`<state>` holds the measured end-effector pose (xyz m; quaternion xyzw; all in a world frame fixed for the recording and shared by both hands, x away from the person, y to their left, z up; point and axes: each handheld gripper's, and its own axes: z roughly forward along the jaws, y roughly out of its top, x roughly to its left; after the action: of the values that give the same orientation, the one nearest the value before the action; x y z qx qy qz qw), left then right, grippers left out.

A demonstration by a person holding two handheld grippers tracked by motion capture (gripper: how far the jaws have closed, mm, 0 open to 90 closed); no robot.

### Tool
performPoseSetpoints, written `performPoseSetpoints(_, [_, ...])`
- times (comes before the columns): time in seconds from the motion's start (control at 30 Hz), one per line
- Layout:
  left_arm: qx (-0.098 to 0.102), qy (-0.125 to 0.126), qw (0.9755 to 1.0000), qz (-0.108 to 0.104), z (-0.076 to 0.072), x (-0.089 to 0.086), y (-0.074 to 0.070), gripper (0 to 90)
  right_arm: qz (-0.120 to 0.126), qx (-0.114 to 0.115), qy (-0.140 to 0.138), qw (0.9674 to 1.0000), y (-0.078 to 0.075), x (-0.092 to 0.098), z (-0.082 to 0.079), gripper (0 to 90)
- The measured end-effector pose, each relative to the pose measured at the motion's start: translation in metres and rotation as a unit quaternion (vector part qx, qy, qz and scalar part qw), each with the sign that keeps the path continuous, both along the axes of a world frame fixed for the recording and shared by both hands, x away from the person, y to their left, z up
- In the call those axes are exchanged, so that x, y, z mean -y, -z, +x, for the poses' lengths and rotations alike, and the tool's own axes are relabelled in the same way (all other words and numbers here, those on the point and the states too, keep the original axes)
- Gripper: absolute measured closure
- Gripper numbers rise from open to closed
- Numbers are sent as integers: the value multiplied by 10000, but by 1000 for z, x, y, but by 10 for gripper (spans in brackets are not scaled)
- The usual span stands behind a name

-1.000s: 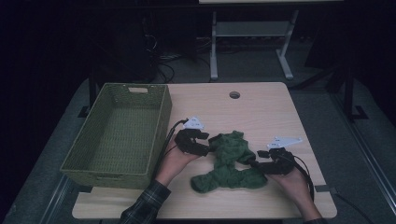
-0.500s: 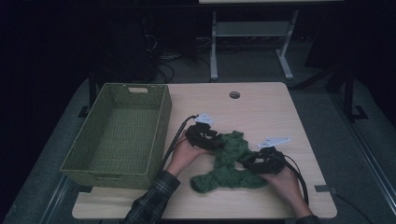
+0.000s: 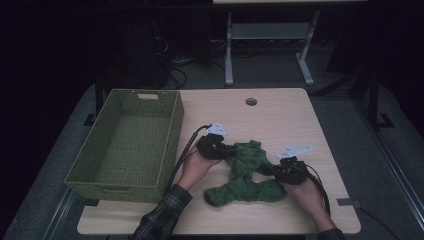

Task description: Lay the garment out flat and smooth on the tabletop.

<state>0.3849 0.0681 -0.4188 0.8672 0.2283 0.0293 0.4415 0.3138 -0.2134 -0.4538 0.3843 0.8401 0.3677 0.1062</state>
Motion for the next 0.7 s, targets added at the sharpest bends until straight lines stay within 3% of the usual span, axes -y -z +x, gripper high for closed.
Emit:
performPoseSetpoints(0.07, [65,-34,10000,-55,-2,-2,-4,793,33,-8,-17,10000,-4,2,1,822])
performPoseSetpoints(0.1, [157,-105,9997,-126,-4,-5,-9,793,19,166,-29,9999,-14,8,4,822])
performPoseSetpoints(0.23, [288,-291,9990,-203,-8,-11,-14,798,45,301,-45,9995,-27,13,9,823])
performPoseSetpoints(0.3, [195,-443,9986,-209,-9,-17,-12,805,-76,393,-122,9991,-35,15,16,825])
performPoseSetpoints(0.47, [-22,-653,9978,-48,-11,-25,3,811,-221,318,-293,9988,-32,12,27,827])
performPoseSetpoints(0.57, [-240,-786,9964,198,-16,-30,19,811,-289,42,-430,9986,-17,3,39,826])
performPoseSetpoints(0.6, [-240,-786,9964,198,-16,-30,19,810,-289,42,-430,9986,-17,3,39,826])
performPoseSetpoints(0.63, [-318,-785,9958,340,-18,-30,26,807,-337,-112,-488,9982,-9,-2,41,825])
performPoseSetpoints(0.7, [-406,-803,9951,409,-18,-30,31,805,-347,-154,-540,9978,-7,-4,42,824])
